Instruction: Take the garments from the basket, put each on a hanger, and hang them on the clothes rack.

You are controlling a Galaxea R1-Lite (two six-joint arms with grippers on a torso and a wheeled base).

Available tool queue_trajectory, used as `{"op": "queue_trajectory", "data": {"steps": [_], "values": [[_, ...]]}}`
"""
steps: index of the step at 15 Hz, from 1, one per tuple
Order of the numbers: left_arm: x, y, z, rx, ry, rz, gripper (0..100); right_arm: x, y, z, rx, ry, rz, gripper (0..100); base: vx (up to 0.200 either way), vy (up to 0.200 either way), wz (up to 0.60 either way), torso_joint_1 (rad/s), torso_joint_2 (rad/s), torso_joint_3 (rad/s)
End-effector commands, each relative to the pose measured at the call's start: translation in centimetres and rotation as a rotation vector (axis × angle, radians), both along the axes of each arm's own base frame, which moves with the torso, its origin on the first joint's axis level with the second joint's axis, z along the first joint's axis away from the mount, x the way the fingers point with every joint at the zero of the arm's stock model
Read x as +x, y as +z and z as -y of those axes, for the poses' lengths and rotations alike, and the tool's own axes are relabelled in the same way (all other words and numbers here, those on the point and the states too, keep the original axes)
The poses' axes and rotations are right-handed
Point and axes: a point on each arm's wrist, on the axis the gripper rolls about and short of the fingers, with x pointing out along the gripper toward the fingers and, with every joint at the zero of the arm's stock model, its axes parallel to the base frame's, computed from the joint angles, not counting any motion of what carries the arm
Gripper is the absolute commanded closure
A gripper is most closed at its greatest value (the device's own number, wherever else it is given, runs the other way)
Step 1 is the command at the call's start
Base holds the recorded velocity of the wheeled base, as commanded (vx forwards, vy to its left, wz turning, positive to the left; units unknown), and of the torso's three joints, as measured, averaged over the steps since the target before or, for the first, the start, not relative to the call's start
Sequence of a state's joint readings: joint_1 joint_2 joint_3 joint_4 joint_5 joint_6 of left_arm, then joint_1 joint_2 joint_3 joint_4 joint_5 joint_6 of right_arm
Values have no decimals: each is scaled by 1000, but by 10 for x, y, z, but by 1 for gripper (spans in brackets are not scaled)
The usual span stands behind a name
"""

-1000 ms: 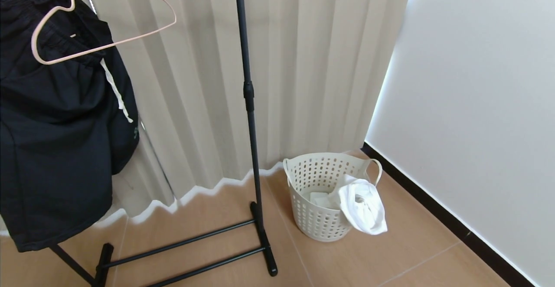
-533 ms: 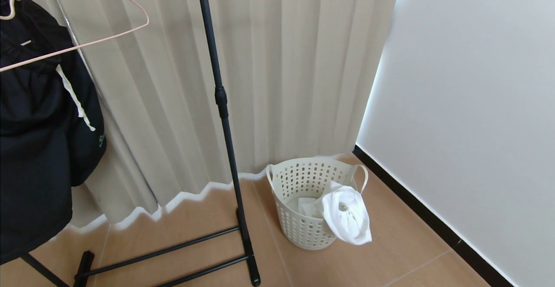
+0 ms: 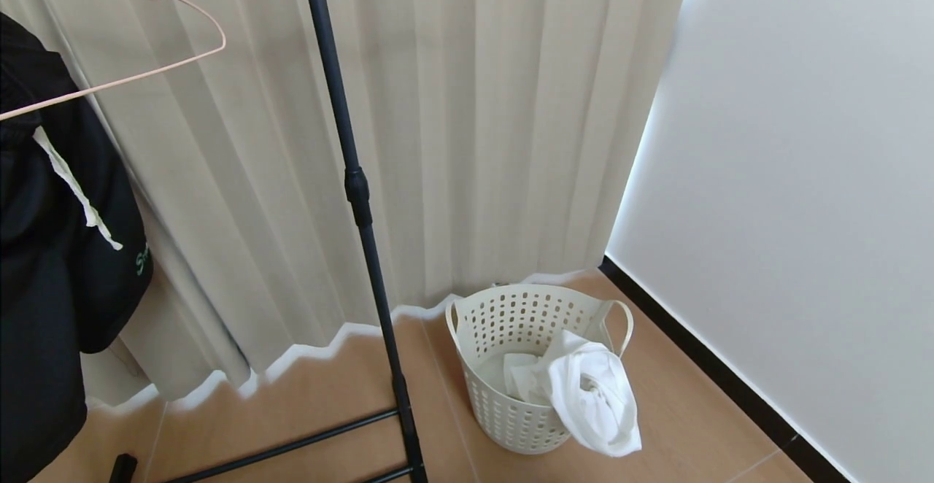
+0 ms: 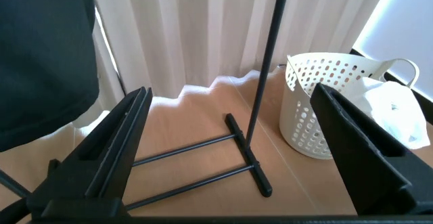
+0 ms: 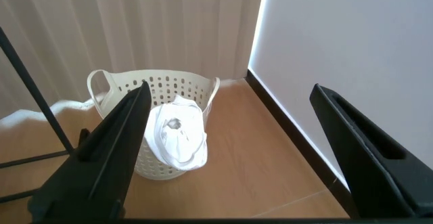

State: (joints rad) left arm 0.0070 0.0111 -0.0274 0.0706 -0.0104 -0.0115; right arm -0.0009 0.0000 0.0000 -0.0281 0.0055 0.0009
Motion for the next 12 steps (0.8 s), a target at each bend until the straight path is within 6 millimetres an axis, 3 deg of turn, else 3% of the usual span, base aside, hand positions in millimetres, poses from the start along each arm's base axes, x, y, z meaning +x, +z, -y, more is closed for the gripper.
{"op": "queue_trajectory", "data": {"steps": [1,6,12], "values": [[0,0,0,2,0,-1,0,0,0,0,-2,1,0,0,0,0,0,0,0,0],[0,0,0,2,-1,-1,0,0,0,0,-1,0,1,0,0,0,0,0,1,-12],[0,0,0,2,-1,1,0,0,0,0,-1,0,1,0,0,0,0,3,3,-171]]}}
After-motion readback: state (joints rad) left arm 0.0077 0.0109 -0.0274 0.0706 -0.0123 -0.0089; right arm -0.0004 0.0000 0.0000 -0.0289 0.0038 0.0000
